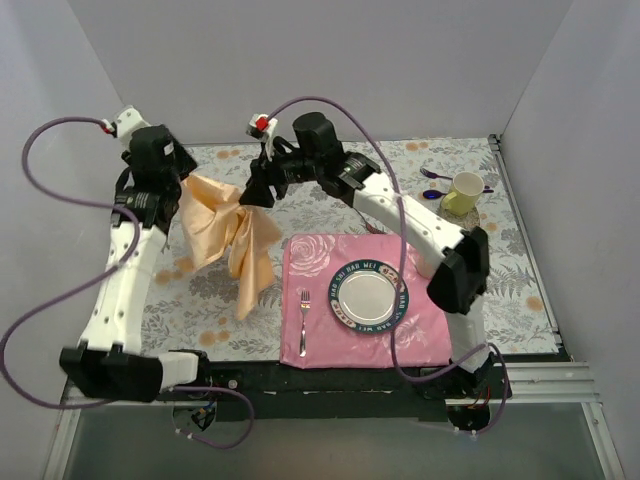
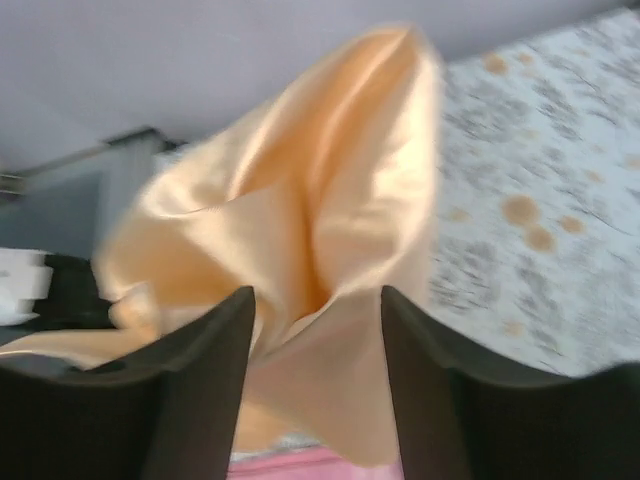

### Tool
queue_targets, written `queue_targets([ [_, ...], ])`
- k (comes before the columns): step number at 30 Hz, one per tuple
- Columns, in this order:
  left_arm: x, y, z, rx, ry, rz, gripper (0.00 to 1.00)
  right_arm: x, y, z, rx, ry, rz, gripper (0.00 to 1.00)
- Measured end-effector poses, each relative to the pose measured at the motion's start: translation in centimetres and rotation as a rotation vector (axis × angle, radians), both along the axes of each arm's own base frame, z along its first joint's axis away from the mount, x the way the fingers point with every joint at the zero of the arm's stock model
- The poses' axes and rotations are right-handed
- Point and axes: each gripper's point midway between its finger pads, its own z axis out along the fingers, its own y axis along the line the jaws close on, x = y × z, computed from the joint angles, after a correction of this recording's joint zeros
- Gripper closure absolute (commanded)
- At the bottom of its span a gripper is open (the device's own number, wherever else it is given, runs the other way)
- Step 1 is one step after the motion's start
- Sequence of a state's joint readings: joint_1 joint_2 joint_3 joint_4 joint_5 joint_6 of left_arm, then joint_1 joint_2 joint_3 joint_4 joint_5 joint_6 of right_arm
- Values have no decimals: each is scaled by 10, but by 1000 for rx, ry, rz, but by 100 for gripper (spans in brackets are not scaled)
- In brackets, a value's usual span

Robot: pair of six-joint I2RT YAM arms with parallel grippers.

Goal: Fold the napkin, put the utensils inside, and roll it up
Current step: Flatten the napkin out

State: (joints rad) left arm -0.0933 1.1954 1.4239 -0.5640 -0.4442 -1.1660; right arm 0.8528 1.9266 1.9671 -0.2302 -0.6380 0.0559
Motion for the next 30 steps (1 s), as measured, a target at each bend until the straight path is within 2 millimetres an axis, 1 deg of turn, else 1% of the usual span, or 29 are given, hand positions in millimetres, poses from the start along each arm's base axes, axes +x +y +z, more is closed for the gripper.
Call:
queue_targets([
  [1, 13, 1, -21, 9, 69, -1, 12, 23, 4, -15, -42, 19, -52, 20],
  [2, 26, 2, -46, 6, 145, 0, 7, 44, 8, -36, -90, 40, -108, 19],
  [3, 39, 4, -75, 1, 230, 1, 6, 68, 7, -64, -165, 70, -174, 16],
  [4, 45, 6, -99, -5, 299, 4, 5, 84, 4, -93, -232, 99, -225, 16],
  [5, 49, 8, -127, -15, 383, 7, 2, 93, -1, -117, -291, 123, -259, 16],
  [6, 48, 8, -150, -25, 448, 1, 2, 99, -12, -148, -369, 160, -295, 15],
  [7, 45, 7, -167, -37, 493, -10, 2, 100, -25, -174, -438, 196, -324, 15],
  [8, 38, 5, -181, -53, 528, -23, 2, 97, -39, -198, -502, 233, -342, 15],
  [9, 29, 2, -189, -72, 551, -37, 7, 91, -53, -218, -556, 267, -352, 15],
  [10, 21, -4, -195, -99, 559, -60, 10, 82, -63, -234, -593, 295, -350, 15],
  [11, 13, -11, -197, -129, 562, -86, 15, 70, -73, -245, -622, 321, -344, 15],
  [13, 2, -26, -199, -180, 556, -142, 27, 44, -83, -255, -647, 361, -310, 16],
  [15, -14, -48, -202, -229, 553, -213, 27, 21, -83, -251, -635, 376, -269, 18],
  [16, -23, -62, -205, -243, 562, -253, 23, 13, -79, -246, -620, 374, -251, 18],
  [19, -48, -108, -212, -268, 590, -369, 17, -8, -66, -234, -566, 349, -206, 18],
  [20, -59, -123, -215, -277, 604, -398, 9, -17, -63, -231, -546, 342, -190, 18],
  [22, -79, -140, -220, -296, 622, -427, 8, -35, -64, -231, -532, 347, -167, 18],
  [24, -97, -142, -223, -321, 635, -410, 8, -49, -69, -235, -523, 356, -152, 18],
  [25, -106, -138, -224, -337, 642, -374, 7, -55, -73, -237, -525, 361, -149, 18],
  [26, -110, -135, -224, -344, 645, -357, 6, -57, -74, -239, -524, 362, -147, 18],
  [30, -129, -114, -223, -380, 657, -193, 5, -71, -75, -249, -532, 323, -134, 18],
])
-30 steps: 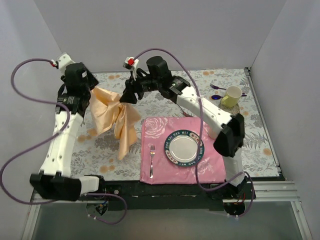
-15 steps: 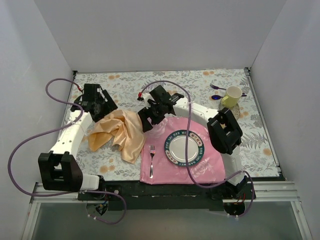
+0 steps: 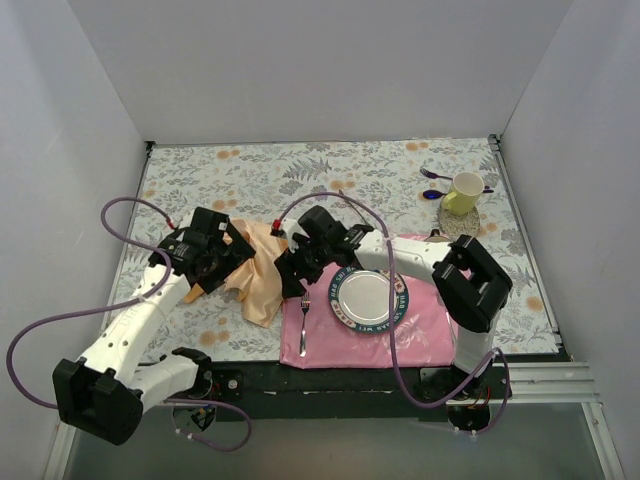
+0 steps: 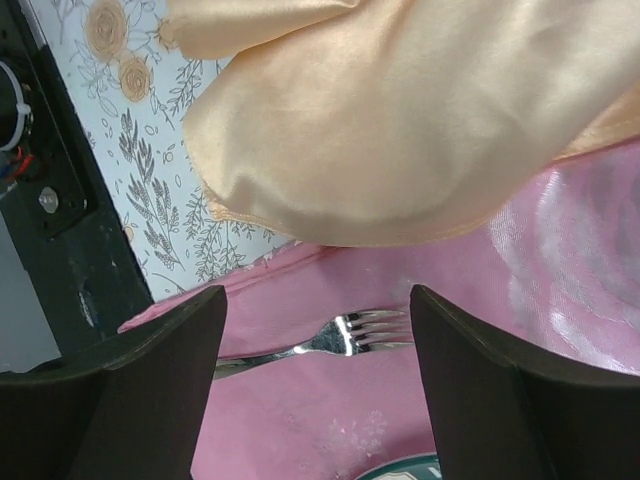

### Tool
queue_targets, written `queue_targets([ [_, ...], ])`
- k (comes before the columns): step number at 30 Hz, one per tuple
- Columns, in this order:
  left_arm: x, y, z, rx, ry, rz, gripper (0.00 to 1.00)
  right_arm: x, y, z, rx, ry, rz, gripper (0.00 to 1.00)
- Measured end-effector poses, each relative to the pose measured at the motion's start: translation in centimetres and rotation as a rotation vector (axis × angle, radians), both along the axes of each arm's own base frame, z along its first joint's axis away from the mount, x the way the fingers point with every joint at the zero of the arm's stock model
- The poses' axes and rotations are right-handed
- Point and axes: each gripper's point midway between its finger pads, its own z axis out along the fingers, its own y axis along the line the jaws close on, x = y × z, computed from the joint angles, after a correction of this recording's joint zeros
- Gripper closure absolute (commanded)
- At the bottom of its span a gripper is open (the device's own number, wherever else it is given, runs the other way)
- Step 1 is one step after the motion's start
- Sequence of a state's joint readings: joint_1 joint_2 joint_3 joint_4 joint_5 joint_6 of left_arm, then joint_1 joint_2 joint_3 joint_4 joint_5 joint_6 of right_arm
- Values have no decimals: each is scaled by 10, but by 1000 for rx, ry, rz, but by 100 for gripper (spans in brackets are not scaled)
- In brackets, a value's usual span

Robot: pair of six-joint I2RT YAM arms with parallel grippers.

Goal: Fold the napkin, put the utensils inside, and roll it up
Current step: Flatten the napkin out

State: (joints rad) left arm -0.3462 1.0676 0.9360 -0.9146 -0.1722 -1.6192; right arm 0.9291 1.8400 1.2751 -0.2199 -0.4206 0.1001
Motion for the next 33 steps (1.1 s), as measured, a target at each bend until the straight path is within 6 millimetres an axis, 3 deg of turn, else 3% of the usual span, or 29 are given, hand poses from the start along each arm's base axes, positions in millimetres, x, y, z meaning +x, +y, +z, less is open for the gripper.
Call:
queue_targets([
  [4, -16, 7, 0, -40, 12, 94, 7, -18, 11, -8, -31, -107, 63, 17],
  [9, -40, 15, -32, -80, 114, 193, 23, -36, 26, -15, -115, -352, 125, 16],
  [15, -32, 22, -41, -173, 127, 315, 33, -37, 27, -16, -150, -452, 125, 17],
  [20, -27, 22, -57, -258, 139, 381, 37, -34, 7, -19, -146, -492, 104, 17],
  [22, -27, 18, -65, -286, 162, 385, 46, -35, 4, -18, -131, -504, 110, 17],
  [24, -27, 15, -74, -311, 186, 394, 63, -37, 5, -13, -105, -519, 134, 17],
  [28, -24, 18, -77, -321, 187, 405, 79, -47, 18, -7, -41, -553, 227, 18],
  [31, -23, 21, -75, -307, 169, 402, 93, -59, 30, -7, -13, -573, 309, 26],
  [33, -22, 22, -73, -302, 155, 397, 96, -66, 42, -11, -5, -572, 344, 30],
])
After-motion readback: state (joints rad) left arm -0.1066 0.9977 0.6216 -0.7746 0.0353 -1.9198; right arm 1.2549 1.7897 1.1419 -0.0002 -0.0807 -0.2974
